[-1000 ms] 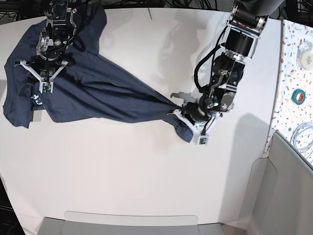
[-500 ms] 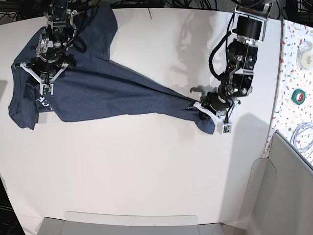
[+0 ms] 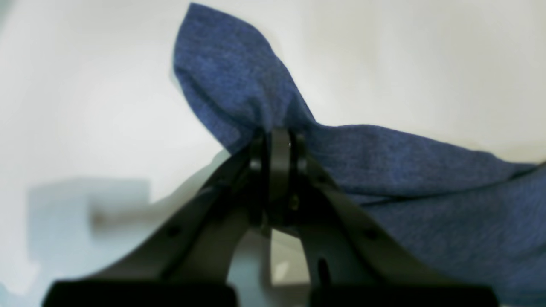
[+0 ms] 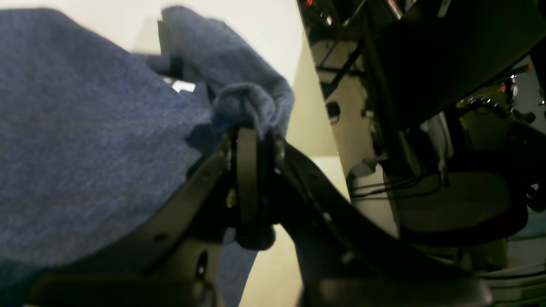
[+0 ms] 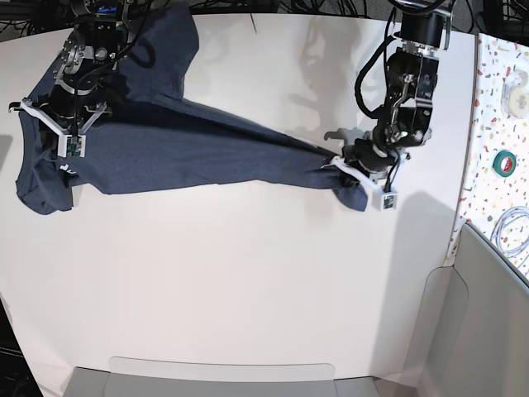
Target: Layout the t-shirt on the table in an organized manner, then fold the t-shirt properly
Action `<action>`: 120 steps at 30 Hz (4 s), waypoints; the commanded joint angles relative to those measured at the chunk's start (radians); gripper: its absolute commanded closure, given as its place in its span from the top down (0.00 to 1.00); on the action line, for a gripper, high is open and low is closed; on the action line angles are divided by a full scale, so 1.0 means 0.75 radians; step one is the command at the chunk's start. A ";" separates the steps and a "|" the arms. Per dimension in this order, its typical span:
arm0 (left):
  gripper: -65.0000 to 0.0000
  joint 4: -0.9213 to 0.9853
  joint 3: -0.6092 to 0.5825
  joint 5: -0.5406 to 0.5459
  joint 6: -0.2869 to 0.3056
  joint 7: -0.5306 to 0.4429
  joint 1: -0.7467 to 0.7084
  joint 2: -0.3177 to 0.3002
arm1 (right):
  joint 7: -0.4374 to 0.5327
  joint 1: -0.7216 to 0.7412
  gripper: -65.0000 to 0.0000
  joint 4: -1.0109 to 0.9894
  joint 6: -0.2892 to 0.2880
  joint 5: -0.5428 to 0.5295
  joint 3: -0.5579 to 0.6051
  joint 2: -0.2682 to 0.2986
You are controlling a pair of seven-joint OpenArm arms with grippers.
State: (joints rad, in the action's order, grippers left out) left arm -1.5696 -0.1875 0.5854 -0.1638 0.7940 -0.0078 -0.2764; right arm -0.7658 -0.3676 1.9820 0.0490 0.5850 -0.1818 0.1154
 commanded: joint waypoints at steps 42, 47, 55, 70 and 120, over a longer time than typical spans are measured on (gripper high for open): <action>0.45 0.077 -0.455 0.184 -0.001 0.276 0.394 0.261 | 0.022 -0.012 0.00 -0.133 0.024 0.033 0.006 -0.010; 0.45 0.079 -0.455 0.262 -0.001 0.276 0.394 0.261 | 0.022 -0.014 0.00 -0.133 0.024 0.033 0.008 -0.010; 0.45 0.124 -0.457 0.295 0.001 0.276 0.394 0.306 | 0.022 -0.014 0.00 -0.133 0.024 0.033 0.008 -0.010; 0.11 0.234 -0.445 0.305 0.001 0.196 0.433 0.355 | 0.024 -0.014 0.00 -0.133 0.024 0.033 0.008 -0.010; 0.00 0.234 -0.262 0.303 -0.008 0.174 0.380 0.419 | 0.024 -0.012 0.00 -0.135 0.024 0.033 0.008 -0.008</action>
State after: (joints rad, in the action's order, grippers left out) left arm -1.3750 -0.3912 0.8066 -0.1757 0.9386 0.2543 0.0277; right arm -0.7628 -0.3794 1.8668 0.0525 0.5903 -0.1734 0.1013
